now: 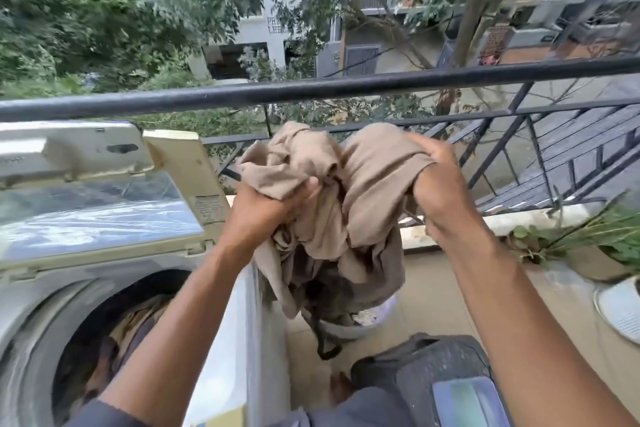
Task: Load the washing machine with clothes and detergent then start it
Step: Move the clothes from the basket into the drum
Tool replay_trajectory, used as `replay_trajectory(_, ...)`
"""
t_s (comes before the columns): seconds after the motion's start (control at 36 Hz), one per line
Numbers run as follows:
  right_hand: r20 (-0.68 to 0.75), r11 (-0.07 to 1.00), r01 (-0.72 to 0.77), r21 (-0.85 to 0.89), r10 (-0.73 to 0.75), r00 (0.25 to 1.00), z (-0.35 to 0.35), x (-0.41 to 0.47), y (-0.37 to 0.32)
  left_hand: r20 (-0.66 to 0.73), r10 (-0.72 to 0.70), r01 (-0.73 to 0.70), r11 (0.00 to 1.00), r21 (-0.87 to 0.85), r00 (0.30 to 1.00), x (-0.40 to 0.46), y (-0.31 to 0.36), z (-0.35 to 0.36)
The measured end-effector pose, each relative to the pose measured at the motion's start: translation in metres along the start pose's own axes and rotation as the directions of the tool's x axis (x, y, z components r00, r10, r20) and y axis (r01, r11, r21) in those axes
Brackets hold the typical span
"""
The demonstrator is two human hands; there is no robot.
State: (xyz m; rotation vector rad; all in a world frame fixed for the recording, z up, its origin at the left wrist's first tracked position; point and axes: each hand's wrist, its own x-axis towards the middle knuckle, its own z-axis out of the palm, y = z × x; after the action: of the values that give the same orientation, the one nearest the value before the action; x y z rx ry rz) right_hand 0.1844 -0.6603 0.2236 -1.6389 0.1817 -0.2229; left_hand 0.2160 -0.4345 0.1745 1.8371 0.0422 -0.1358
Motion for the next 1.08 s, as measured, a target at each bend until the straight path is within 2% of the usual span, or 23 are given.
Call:
replay_trajectory(0.06, 0.069, 0.998, 0.025, -0.049, -0.021, 0.997, 0.019, -0.002, 0.003, 0.183, 0.098, -0.1, 0.995, -0.001, 0.978, -0.003, 0.005, 0.001)
replay_trajectory(0.14, 0.162, 0.982, 0.094, -0.163, -0.067, 0.985, 0.042, -0.01, 0.006, 0.245, 0.141, -0.168, 0.981, 0.095, 0.959, -0.003, -0.001, 0.009)
replay_trajectory(0.22, 0.296, 0.957, 0.16, -0.241, -0.085, 0.951, 0.053, -0.018, 0.005, 0.12, 0.2, -0.222, 0.952, 0.213, 0.972, -0.005, -0.009, 0.02)
replay_trajectory(0.31, 0.397, 0.979, 0.117, -0.167, -0.042, 0.917, 0.048, -0.018, 0.01, -0.074, 0.215, -0.189, 0.948, 0.256, 0.974, -0.006, -0.012, 0.025)
replay_trajectory(0.36, 0.414, 0.993, 0.067, -0.096, -0.021, 0.91, 0.041, -0.018, 0.013, -0.136, 0.199, -0.153, 0.946, 0.287, 0.971, -0.004, -0.013, 0.026)
replay_trajectory(0.44, 0.265, 0.991, 0.108, -0.085, -0.082, 0.961, 0.033, -0.027, 0.033, -0.229, 0.147, -0.08, 0.957, 0.279, 0.962, 0.003, -0.019, 0.025)
replay_trajectory(0.53, 0.045, 0.961, 0.063, -0.27, -0.053, 0.998, 0.025, -0.036, 0.079, -0.309, 0.149, -0.076, 0.969, 0.237, 0.939, 0.005, -0.018, 0.022)
replay_trajectory(0.58, 0.023, 0.896, -0.045, -0.442, 0.062, 0.998, 0.018, -0.041, 0.12, -0.338, 0.164, -0.101, 0.975, 0.197, 0.927, 0.004, -0.011, 0.017)
replay_trajectory(0.61, 0.049, 0.84, -0.122, -0.529, 0.174, 0.984, 0.015, -0.043, 0.142, -0.344, 0.177, -0.12, 0.976, 0.18, 0.922, 0.003, -0.008, 0.015)
replay_trajectory(0.67, 0.104, 0.717, -0.252, -0.65, 0.412, 0.905, 0.012, -0.045, 0.179, -0.348, 0.182, -0.139, 0.98, 0.145, 0.92, 0.001, 0.0, 0.01)
replay_trajectory(0.75, 0.156, 0.628, -0.311, -0.714, 0.574, 0.804, 0.019, -0.046, 0.212, -0.372, 0.161, -0.148, 0.987, 0.063, 0.914, -0.003, 0.014, 0.004)
replay_trajectory(0.86, 0.07, 0.63, -0.352, -0.692, 0.544, 0.836, 0.027, -0.039, 0.239, -0.421, 0.141, -0.187, 0.98, -0.069, 0.896, -0.004, 0.036, -0.003)
replay_trajectory(0.94, 0.041, 0.755, -0.396, -0.522, 0.486, 0.873, 0.028, -0.028, 0.258, -0.45, 0.076, -0.176, 0.967, -0.186, 0.89, -0.001, 0.047, -0.011)
replay_trajectory(1.0, 0.024, 0.832, -0.393, -0.391, 0.436, 0.9, 0.027, -0.019, 0.257, -0.467, 0.093, -0.191, 0.967, -0.169, 0.88, 0.001, 0.053, -0.017)
replay_trajectory(1.08, -0.03, 0.814, -0.391, -0.429, 0.42, 0.907, 0.014, -0.002, 0.248, -0.478, 0.118, -0.197, 0.973, -0.118, 0.871, 0.002, 0.056, -0.024)
